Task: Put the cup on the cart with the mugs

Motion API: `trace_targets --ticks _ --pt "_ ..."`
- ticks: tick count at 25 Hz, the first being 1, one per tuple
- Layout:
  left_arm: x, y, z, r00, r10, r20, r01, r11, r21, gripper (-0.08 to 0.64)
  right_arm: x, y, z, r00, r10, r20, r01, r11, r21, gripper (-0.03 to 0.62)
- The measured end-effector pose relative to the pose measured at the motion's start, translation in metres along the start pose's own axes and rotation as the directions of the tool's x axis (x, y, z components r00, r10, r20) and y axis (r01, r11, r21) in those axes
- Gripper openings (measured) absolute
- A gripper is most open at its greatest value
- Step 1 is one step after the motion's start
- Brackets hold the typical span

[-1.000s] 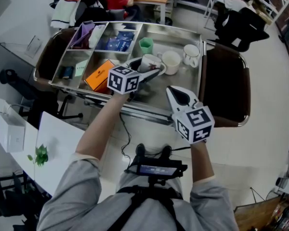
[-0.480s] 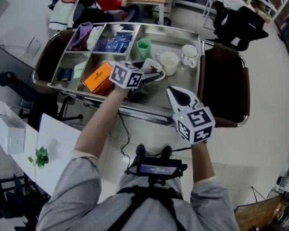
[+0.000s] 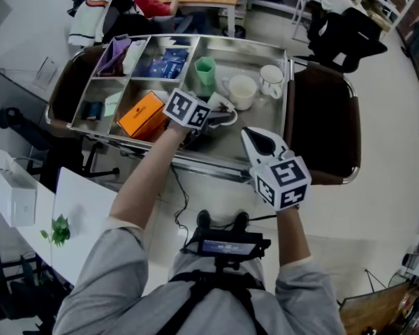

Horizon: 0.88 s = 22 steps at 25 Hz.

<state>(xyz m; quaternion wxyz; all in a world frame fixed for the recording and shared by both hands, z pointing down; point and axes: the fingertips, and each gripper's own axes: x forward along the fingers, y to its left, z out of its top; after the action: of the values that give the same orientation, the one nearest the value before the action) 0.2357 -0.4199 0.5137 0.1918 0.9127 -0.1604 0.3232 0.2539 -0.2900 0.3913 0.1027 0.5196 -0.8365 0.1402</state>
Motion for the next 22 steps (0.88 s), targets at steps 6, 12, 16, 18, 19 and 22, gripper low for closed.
trace_targets --ticks 6,12,16,18,19,22 --pt "0.004 0.001 -0.005 0.999 -0.043 0.033 0.046 0.994 -0.094 0.377 -0.004 -0.005 -0.001 1.000 -0.007 0.000 0.007 1.000 0.005 -0.003" --pt "0.004 0.000 -0.005 0.999 -0.039 0.013 0.040 0.996 -0.080 0.382 -0.003 -0.002 0.000 1.000 0.001 0.003 -0.001 1.000 0.008 -0.003" --pt "0.007 0.001 -0.008 1.000 0.006 -0.029 -0.006 1.000 -0.011 0.393 -0.002 -0.002 -0.001 1.000 0.003 0.004 -0.003 1.000 0.008 -0.003" --pt "0.008 0.001 -0.008 0.999 0.017 -0.039 -0.017 1.000 0.012 0.405 -0.002 -0.003 -0.002 1.000 0.003 0.002 -0.003 1.000 0.009 -0.003" --pt "0.007 0.001 -0.007 0.999 0.022 -0.036 -0.021 1.000 0.015 0.415 -0.002 -0.003 -0.003 1.000 0.002 0.001 -0.002 1.000 0.010 -0.003" --pt "0.003 0.002 0.002 0.999 0.034 -0.026 -0.034 0.999 0.024 0.446 -0.004 -0.003 -0.003 1.000 0.002 0.001 -0.002 1.000 0.011 -0.003"
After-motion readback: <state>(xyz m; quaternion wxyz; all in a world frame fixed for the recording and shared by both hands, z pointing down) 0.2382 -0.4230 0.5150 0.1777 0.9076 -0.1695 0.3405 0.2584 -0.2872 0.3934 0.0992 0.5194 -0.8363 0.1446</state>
